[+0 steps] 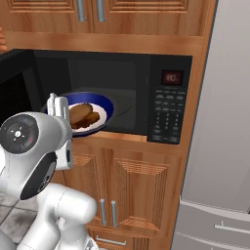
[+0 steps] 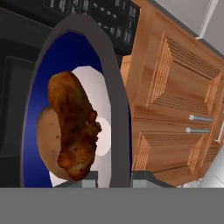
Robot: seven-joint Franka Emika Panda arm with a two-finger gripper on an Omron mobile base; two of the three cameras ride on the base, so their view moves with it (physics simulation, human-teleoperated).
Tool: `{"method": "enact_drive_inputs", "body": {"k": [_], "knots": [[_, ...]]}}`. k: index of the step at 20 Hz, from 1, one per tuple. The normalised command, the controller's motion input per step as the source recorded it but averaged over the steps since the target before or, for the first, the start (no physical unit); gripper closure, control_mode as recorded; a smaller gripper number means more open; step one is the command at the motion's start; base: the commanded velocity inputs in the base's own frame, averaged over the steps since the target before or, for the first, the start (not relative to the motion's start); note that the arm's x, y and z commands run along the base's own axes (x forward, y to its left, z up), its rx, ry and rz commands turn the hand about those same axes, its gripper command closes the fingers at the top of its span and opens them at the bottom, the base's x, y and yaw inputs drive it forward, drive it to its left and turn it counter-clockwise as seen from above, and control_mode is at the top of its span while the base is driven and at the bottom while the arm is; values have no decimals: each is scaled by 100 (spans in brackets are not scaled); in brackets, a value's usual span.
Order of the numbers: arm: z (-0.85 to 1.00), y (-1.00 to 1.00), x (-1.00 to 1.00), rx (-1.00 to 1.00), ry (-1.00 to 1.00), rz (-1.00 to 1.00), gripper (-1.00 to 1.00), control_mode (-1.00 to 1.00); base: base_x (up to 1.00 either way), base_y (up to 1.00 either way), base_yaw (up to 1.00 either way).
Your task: The microwave is finished heating the chicken drumstick and potato. Take the bowl containing the food and place it on the dining counter.
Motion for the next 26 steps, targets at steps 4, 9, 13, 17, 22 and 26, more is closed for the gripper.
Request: {"method": "enact_drive_inputs", "body": {"k": [4,9,13,17,22,26], "knots": [[0,0,0,0,0,0,100,-100,0,0,0],[0,0,0,0,0,0,100,100,-11,-11,-2],[0,0,0,0,0,0,100,100,-38,-46,-14],[0,0,0,0,0,0,100,100,-21,-67,-27],[0,0,0,0,0,0,100,100,-26,-80,-41],[0,0,0,0,0,0,100,100,0,-72,-58]]}}
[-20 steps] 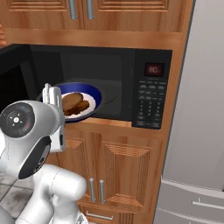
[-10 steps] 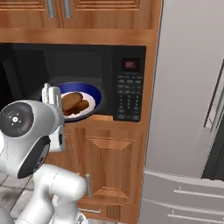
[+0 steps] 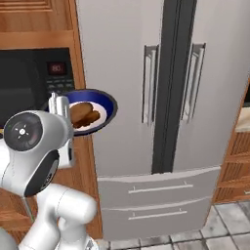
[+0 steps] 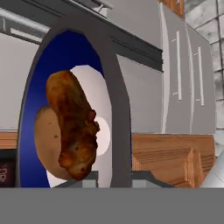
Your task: The microwave is finished heating the chicken drumstick and potato. Take the bowl containing the food and place it on the dining counter.
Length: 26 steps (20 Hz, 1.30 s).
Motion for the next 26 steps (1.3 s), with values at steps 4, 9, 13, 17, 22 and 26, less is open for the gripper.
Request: {"method": "enact_drive_inputs", "body": {"k": [4,9,13,17,22,26], "knots": [[0,0,0,0,0,0,100,100,-11,-52,-68],[0,0,0,0,0,0,100,100,-2,-35,-78],[0,0,0,0,0,0,100,100,0,-30,-84],[0,0,0,0,0,0,100,100,0,-29,-84],[0,0,0,0,0,0,100,100,0,-30,-83],[0,0,0,0,0,0,100,100,20,-34,-74]]}}
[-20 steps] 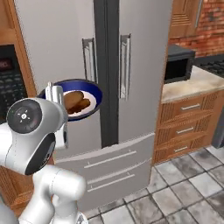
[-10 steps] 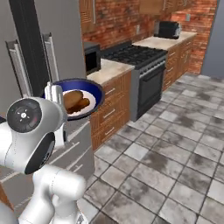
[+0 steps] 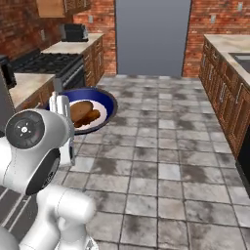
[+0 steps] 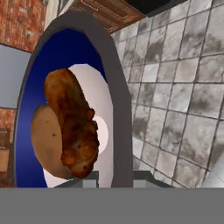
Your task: The microwave is finished heating the chicken drumstick and potato. Take the bowl containing the food and place it on the dining counter.
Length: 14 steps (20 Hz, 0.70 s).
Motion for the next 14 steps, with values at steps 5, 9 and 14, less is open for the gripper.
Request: {"method": "enact_drive_inputs", "body": {"k": [5,9,14], "knots": [[0,0,0,0,0,0,100,100,52,-36,-63],[0,0,0,0,0,0,100,100,72,-38,-56],[0,0,0,0,0,0,100,100,86,-32,-53]]}}
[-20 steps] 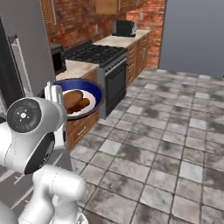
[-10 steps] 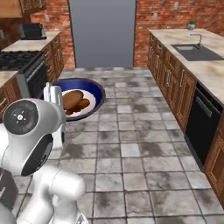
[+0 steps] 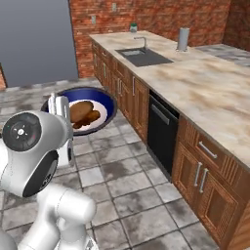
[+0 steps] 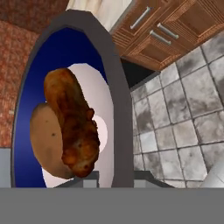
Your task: The microwave is finished heating the chicken drumstick and potato. Take the bowl containing the food and place it on the dining counter.
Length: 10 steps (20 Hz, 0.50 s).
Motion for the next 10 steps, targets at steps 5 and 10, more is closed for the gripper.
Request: {"method": "enact_drive_inputs", "body": {"k": [5,10], "knots": [[0,0,0,0,0,0,100,100,82,-28,-54],[0,0,0,0,0,0,100,100,81,-15,-57]]}}
